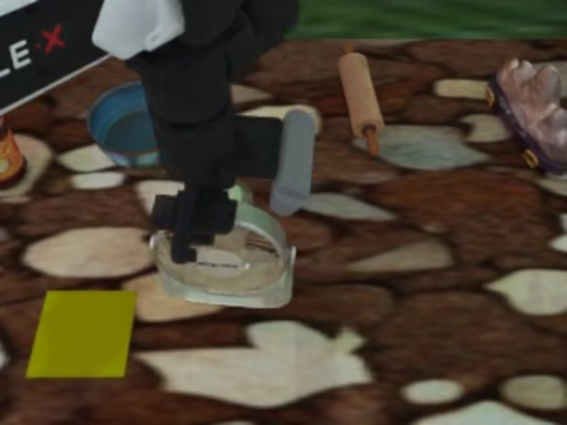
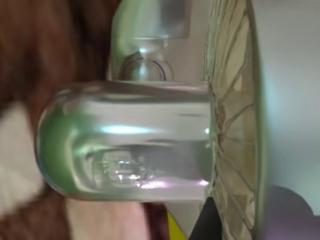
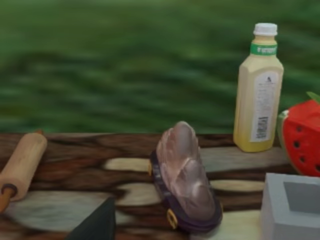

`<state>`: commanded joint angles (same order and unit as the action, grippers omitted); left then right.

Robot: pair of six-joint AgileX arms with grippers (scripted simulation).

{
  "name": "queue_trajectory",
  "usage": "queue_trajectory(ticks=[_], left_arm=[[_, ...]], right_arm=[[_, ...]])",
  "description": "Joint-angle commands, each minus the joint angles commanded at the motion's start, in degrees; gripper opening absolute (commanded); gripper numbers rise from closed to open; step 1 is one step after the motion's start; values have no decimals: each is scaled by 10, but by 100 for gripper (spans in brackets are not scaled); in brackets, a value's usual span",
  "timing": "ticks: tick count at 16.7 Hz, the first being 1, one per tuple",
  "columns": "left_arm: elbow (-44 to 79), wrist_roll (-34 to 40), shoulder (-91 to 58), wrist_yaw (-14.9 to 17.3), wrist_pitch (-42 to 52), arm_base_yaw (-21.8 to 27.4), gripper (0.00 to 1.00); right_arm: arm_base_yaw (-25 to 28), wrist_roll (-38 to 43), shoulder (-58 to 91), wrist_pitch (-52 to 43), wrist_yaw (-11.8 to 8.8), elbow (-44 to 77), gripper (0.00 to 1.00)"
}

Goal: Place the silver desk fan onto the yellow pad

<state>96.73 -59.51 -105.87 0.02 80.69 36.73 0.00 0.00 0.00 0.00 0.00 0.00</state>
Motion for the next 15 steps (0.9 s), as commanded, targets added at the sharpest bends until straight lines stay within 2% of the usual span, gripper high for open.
queue_trajectory(ticks=[8,11,15], left_arm=[[-218,-160,197,-1,-15,-228,0],[-249,-187,228,0,-19,-260,0],[-250,-187,225,0,-20,-257,0]], right_arm=[[0,0,0,0,0,0,100],[0,0,0,0,0,0,100],[0,0,0,0,0,0,100]])
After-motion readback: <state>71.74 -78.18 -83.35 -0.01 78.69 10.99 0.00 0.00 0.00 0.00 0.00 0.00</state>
